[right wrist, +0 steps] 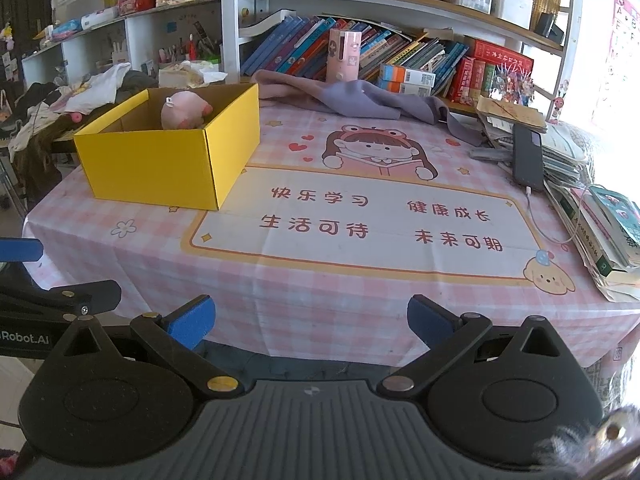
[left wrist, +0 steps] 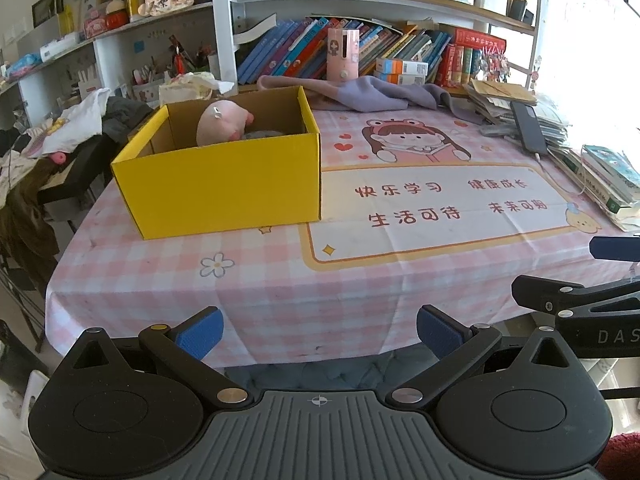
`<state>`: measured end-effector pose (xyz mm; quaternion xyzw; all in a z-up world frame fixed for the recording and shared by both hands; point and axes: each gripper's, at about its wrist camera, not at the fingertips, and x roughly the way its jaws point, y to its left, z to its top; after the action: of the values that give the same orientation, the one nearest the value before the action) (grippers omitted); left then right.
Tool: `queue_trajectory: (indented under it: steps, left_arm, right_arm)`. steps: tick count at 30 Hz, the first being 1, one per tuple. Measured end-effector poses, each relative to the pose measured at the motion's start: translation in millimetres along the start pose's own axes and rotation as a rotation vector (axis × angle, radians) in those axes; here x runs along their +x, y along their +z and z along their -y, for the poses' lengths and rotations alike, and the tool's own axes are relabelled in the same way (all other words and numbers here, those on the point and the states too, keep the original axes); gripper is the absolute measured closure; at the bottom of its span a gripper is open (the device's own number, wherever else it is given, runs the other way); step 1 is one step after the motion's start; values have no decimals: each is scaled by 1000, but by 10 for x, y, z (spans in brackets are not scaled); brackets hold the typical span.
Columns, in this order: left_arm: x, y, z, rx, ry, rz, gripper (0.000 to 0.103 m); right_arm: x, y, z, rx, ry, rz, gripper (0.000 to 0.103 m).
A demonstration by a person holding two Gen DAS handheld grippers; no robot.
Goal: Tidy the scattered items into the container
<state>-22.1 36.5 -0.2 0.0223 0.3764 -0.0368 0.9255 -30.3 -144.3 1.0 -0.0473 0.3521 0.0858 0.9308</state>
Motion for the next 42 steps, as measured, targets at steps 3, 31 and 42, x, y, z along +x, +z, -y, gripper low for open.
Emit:
queue_trajectory:
  steps: [3, 31, 42]
  left_arm:
    - [5, -6, -5, -1, -2, -2, 0]
    - [24, -9, 8, -1, -9, -8, 0]
    - [43, -54, 28, -11, -16, -10, 0]
  right_arm:
    - [-3, -1, -1, 1, 0, -1, 0]
    - [-5, 3, 8, 2, 0, -2, 0]
    - [-5, -3, 8, 2, 2, -4, 0]
